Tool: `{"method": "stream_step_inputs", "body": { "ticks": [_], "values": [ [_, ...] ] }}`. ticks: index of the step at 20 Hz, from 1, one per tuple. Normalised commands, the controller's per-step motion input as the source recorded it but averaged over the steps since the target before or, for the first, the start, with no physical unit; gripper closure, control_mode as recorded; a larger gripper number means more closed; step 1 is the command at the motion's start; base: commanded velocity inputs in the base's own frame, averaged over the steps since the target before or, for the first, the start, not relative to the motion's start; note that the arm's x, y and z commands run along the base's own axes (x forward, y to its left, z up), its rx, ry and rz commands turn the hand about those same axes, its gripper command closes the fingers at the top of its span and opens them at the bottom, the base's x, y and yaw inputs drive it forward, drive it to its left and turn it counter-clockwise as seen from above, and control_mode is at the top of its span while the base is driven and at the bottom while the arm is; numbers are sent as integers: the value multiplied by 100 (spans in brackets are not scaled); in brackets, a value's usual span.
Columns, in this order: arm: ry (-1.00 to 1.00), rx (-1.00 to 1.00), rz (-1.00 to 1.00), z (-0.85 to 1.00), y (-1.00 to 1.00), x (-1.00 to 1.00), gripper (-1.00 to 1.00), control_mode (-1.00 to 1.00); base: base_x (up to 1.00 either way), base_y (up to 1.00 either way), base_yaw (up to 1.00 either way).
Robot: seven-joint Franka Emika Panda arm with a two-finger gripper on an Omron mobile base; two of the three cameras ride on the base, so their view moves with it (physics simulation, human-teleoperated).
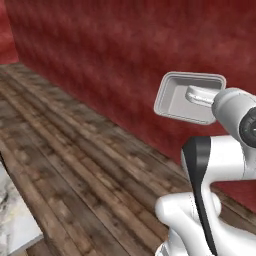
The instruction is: Retrieve the tupperware and aluminum foil from the cabinet and place them on the dining counter near the plate with carrot and squash to prepare for storing leftovers.
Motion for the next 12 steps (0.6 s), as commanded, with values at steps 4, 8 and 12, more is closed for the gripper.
{"method": "stream_step_inputs", "body": {
  "ticks": [4,8,12],
  "values": [
    [0,0,0,0,0,0,100,100,100,-29,44],
    [0,0,0,0,0,0,100,100,100,-9,48],
    [0,0,0,0,0,0,100,100,100,-18,50]
  ]
}}
